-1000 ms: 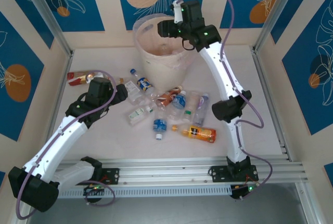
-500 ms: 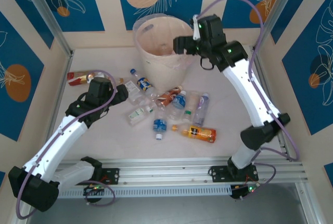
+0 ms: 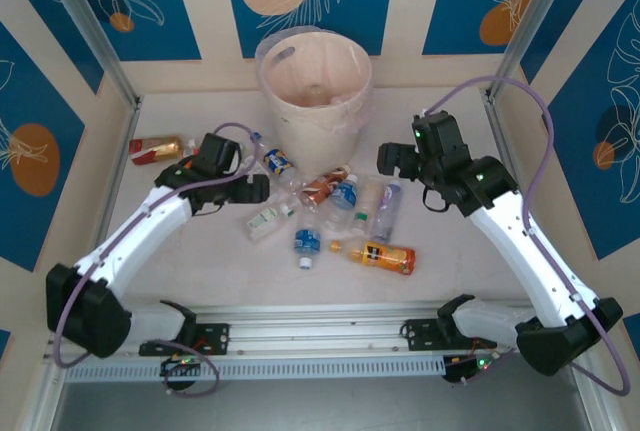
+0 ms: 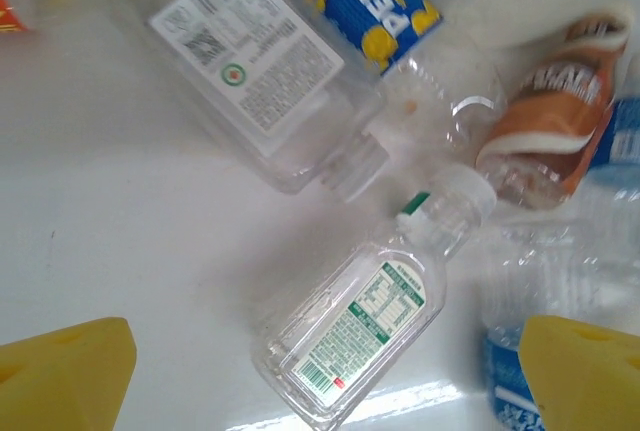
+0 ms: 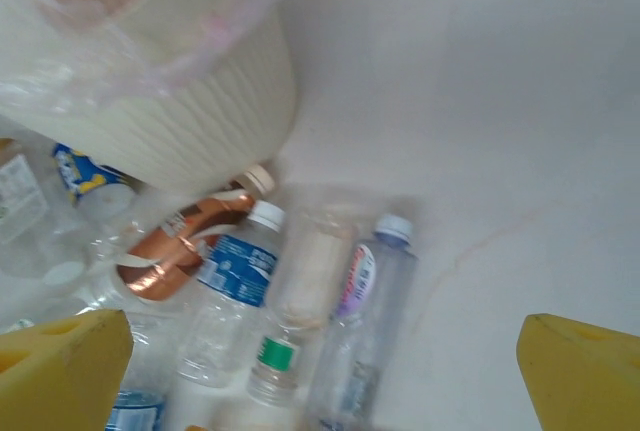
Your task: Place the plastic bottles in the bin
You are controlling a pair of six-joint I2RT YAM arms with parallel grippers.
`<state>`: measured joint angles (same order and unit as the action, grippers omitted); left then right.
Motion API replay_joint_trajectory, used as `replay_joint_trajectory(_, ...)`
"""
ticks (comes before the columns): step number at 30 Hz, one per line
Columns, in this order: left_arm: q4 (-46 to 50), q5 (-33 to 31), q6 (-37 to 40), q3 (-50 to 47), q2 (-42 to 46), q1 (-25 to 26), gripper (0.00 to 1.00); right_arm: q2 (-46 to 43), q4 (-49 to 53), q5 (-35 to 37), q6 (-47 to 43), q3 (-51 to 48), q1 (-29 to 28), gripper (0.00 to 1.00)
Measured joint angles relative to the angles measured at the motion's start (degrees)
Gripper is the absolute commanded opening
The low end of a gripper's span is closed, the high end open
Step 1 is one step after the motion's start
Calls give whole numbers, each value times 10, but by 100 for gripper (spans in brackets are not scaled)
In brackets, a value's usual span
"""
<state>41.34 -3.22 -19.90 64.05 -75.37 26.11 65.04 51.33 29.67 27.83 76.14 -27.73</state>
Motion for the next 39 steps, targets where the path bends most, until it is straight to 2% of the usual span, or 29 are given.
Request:
replay_joint_trajectory(4, 31, -15, 48, 21, -63, 54, 95, -28, 17, 18, 24, -37, 5, 99)
replay_joint_trajectory(12, 85, -61, 99, 48, -148, 101, 97, -86, 19, 30, 48, -59, 18, 99)
replay_joint_trajectory(19, 102, -95, 125, 52, -186, 104, 98, -98, 19, 34, 52, -63, 24, 99)
replay_joint_trajectory(39, 87, -96, 145, 60, -279, 104, 95, -99, 19, 43, 52, -65, 29, 99)
